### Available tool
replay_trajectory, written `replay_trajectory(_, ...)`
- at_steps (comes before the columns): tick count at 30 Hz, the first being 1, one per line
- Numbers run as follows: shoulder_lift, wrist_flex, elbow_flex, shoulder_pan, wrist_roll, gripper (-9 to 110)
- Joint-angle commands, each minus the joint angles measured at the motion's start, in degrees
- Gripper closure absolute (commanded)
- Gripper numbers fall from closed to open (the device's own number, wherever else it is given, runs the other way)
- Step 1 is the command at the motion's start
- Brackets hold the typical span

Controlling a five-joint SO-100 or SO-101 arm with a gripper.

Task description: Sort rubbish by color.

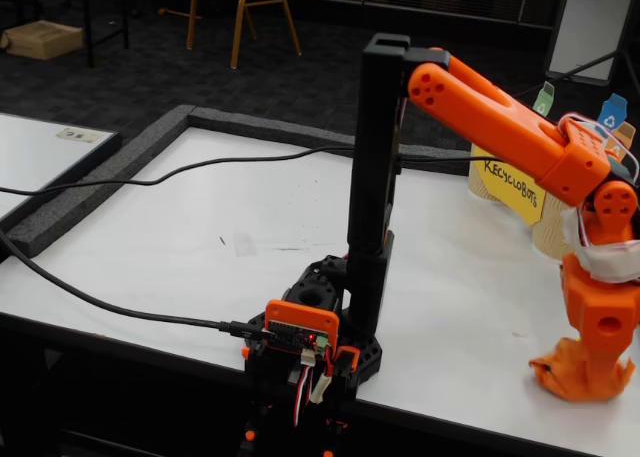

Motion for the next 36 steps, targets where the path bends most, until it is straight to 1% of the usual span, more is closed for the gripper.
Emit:
replay_trajectory(1,2.5,0.1,-7.7,-2.5,-1.3,101)
replay_trajectory(6,8.1,4.6,-7.6,-3.4,-1.3,101)
replay_trajectory(11,18.2,11.2,-7.3,-5.0,-1.1,101)
replay_trajectory(13,22.7,12.6,-7.3,-6.2,0.5,101)
replay_trajectory(21,41.7,13.2,-4.9,-12.2,4.4,101)
replay_trajectory(30,60.4,11.2,1.8,-25.1,12.5,101)
replay_trajectory(36,70.8,4.6,9.2,-28.8,12.6,101)
